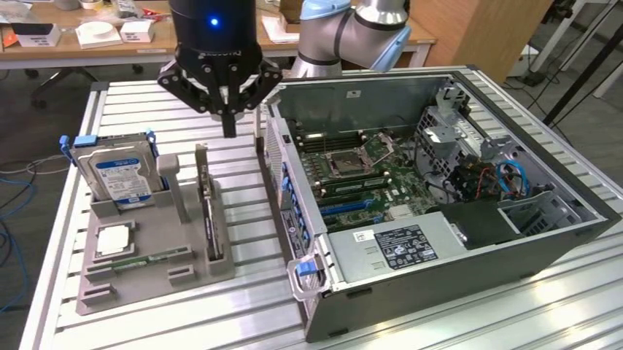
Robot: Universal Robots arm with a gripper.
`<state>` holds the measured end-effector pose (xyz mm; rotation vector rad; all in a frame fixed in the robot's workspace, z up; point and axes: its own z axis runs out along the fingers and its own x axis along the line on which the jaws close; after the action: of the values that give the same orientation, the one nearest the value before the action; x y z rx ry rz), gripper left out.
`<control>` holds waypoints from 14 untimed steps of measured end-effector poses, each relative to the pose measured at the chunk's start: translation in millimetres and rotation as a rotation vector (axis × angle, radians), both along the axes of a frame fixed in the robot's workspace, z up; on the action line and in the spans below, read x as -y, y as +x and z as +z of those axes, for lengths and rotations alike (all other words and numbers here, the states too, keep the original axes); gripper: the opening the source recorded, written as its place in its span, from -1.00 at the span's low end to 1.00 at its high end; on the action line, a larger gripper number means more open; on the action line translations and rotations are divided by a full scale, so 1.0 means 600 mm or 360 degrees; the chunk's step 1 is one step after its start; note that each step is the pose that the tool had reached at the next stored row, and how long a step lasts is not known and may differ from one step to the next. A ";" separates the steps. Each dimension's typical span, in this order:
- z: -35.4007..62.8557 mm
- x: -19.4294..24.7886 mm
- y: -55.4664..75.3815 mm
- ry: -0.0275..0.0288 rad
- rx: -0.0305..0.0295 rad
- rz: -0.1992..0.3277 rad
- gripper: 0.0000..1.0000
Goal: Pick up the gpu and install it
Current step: 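Reach for the gpu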
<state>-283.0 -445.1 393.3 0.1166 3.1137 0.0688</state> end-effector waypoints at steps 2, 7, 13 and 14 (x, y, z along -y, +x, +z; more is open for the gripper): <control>0.000 0.0013 -0.005 0.00001 0.00001 0.0000 -0.79; 0.000 0.0045 -0.016 0.00000 0.00000 0.0000 -0.79; 0.000 0.0082 -0.026 0.00000 0.00000 0.0000 -0.79; 0.000 0.0085 -0.026 0.00000 0.00000 0.0000 -0.79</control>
<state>-298.5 -450.2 393.3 0.1164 3.1137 0.0688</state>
